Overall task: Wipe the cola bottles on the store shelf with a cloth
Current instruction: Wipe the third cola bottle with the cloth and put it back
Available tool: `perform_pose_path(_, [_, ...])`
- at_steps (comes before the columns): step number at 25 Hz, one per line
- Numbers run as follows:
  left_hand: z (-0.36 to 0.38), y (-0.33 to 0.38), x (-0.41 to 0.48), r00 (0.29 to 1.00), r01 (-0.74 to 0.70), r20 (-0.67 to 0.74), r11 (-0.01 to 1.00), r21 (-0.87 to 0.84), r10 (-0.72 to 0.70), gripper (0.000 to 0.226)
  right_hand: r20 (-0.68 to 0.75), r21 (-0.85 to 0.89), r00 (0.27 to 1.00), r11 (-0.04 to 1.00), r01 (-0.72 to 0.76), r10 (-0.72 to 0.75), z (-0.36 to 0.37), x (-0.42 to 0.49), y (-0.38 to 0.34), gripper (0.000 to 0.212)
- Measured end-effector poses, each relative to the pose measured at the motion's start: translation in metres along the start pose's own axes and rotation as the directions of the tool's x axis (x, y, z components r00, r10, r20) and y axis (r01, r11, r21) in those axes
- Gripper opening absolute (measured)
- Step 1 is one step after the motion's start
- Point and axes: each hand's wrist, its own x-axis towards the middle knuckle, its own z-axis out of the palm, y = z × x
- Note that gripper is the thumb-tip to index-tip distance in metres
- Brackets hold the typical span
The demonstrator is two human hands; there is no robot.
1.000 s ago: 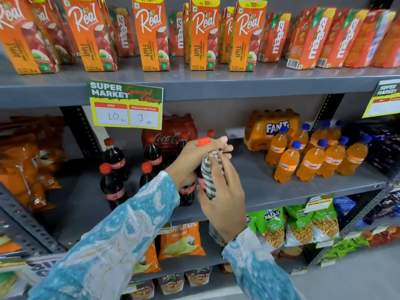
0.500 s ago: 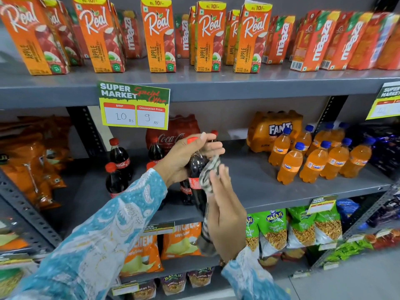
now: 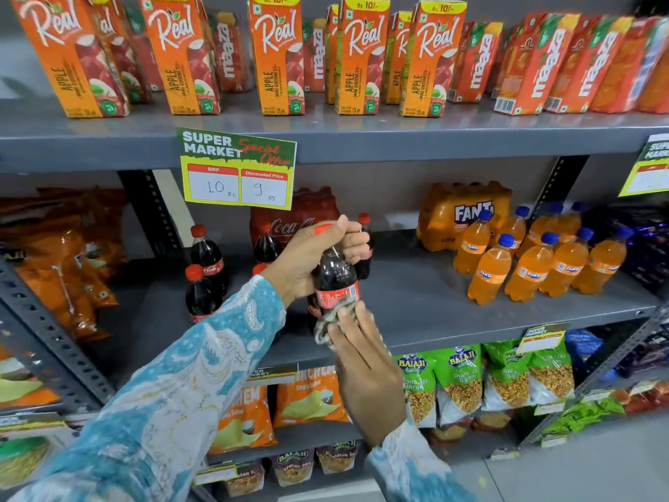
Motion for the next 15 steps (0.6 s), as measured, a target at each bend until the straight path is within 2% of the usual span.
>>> perform_pose_path(2, [0.001,0.004,0.000,1.000,0.009,-0.014,0.999,0.045,-0.008,0.022,-0.014,0.025,0.999,0.999,-0.039,0.039,-0.008,-0.004,-0.007,0.026])
perform_pose_path(5, [0.007,0.002,-0.001,0.998,0.057,-0.006,0.997,0.044,-0.057,0.018,-0.197,0.092,0.971,0.988,-0.123,0.139,-0.012,0.045,-0.011,0.023])
perform_pose_path(7, [0.011,-0.001,-0.001,0.989,0.142,0.042,0.990,0.010,-0.142,0.021,-0.239,0.063,0.963,0.992,-0.111,0.123,-0.006,0.085,-0.005,0.021])
perform_pose_path(9, [0.013,0.000,0.000,0.980,0.192,0.051,0.981,-0.022,-0.190,0.025,-0.199,-0.030,0.978,0.997,-0.078,0.070,0.006,0.092,0.000,0.020])
perform_pose_path(12, [0.011,0.001,0.004,0.989,0.144,-0.042,0.986,0.087,-0.141,0.026,-0.100,-0.129,0.995,0.992,-0.015,0.002,0.015,0.049,0.001,0.024])
perform_pose_path(15, [0.011,0.000,0.005,0.992,0.113,-0.067,0.986,0.122,-0.106,0.022,-0.022,-0.071,0.998,0.996,0.058,-0.060,0.013,0.012,0.004,0.035])
